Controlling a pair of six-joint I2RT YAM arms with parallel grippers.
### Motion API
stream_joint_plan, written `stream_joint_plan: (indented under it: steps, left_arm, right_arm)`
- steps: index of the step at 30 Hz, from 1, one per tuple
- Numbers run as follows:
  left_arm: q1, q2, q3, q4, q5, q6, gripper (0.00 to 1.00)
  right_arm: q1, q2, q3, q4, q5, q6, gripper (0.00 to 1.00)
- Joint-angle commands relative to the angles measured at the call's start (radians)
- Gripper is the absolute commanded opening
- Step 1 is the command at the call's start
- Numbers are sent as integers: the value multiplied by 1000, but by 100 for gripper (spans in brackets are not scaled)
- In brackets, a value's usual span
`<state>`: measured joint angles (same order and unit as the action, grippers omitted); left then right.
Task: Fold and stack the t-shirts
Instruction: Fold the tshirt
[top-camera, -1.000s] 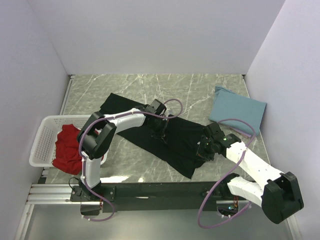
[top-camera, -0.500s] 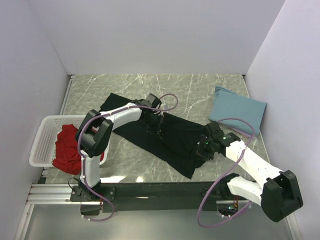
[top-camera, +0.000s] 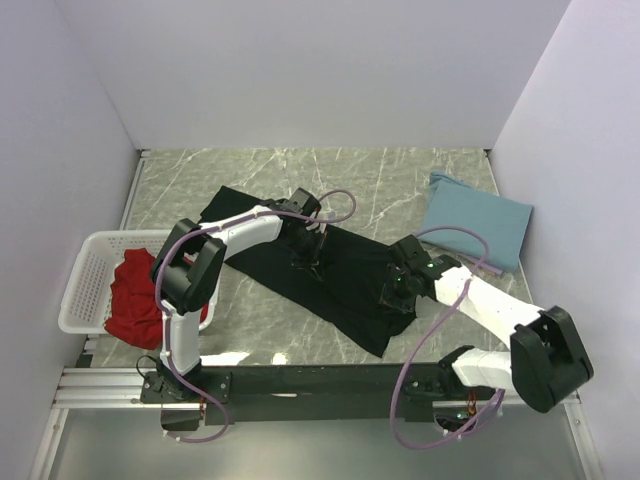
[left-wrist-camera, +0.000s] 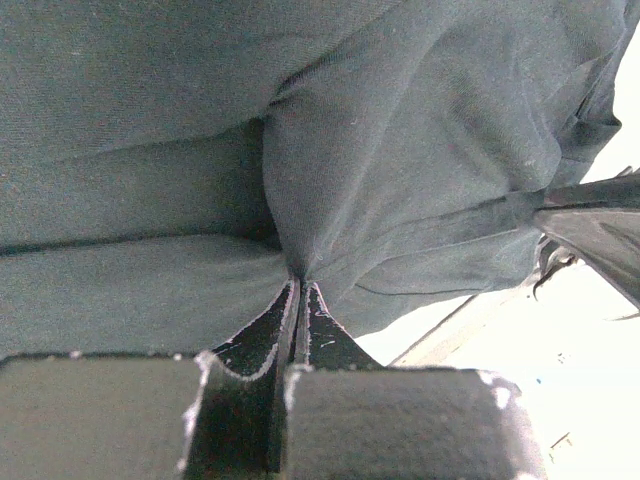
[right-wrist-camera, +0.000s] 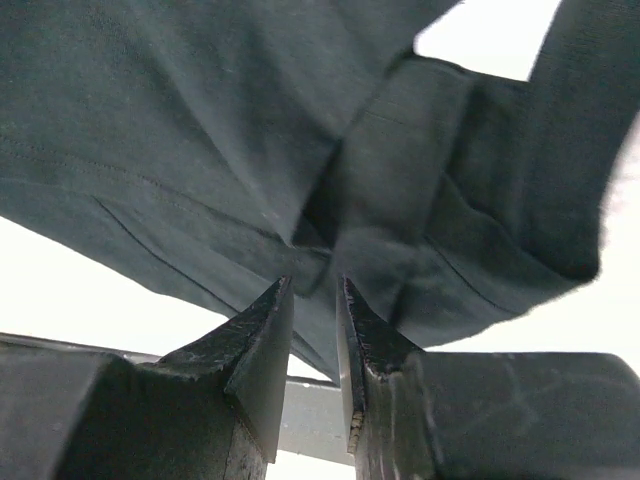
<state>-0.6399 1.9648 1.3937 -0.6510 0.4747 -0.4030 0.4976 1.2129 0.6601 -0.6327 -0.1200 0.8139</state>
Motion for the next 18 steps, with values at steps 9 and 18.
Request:
stream_joint_plan:
  steps: [9,18]
  left_arm:
    - [9,5,7,-15,39,43,0]
    - [16,3,1,-3,51,41,0]
  right_arm:
    - [101,171,101,54,82,10,31]
    - [127,149,124,-44,118,33,34]
